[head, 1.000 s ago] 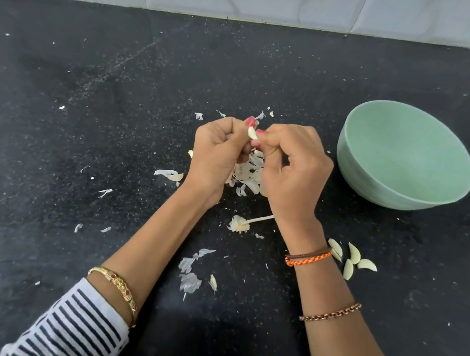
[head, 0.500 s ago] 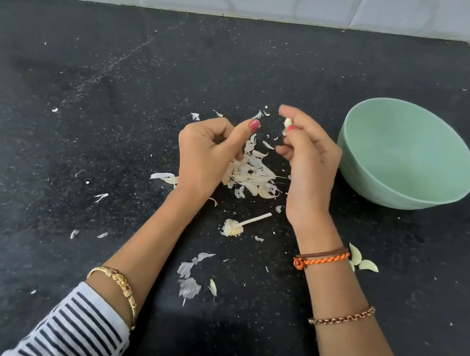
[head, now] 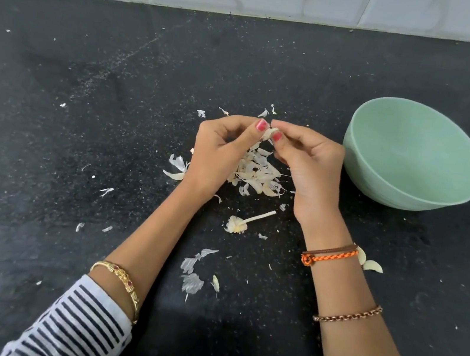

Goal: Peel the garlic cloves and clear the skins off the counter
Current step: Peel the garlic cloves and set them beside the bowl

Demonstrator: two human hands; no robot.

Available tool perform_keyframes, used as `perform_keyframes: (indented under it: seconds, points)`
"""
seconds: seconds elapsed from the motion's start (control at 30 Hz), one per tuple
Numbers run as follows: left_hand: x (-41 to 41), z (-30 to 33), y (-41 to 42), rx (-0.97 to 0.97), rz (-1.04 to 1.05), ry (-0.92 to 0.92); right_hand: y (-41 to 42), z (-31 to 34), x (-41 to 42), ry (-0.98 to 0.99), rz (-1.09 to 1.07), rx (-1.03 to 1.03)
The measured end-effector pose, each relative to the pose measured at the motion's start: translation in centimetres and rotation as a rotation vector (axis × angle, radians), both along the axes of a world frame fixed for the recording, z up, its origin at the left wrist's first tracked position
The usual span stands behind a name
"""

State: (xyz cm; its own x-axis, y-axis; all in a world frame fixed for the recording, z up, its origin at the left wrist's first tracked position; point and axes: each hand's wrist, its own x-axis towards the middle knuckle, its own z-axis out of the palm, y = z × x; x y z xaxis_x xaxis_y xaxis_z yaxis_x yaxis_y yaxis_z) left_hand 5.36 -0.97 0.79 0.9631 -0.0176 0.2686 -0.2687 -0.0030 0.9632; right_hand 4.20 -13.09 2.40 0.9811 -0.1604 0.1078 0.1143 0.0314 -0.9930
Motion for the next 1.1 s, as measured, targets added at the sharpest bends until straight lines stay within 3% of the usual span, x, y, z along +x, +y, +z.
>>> perform_keyframes:
  seconds: [0.23, 0.53, 0.67, 0.83, 1.1]
  points:
    - [0.3, -0.5, 0.1, 0.058, 0.036, 0.043, 0.3, -0.1, -0.1, -0.03, -0.007, -0.064]
    - [0.6, -0.8, 0.3, 0.213, 0.158, 0.019, 0.1, 0.3, 0.2, 0.121, -0.061, 0.059]
    - [1.1, -0.7, 0.3, 0.392, 0.234, -0.086, 0.2, 0.6, 0.7, 0.099, -0.099, 0.048]
    - [0.7, -1.3, 0.2, 0.458, 0.283, -0.16, 0.5, 0.0, 0.6, 0.072, -0.122, -0.055]
    - [0.6, -1.6, 0.1, 0.504, 0.251, -0.166, 0.2, -0.4, 0.7, -0.031, -0.248, -0.01]
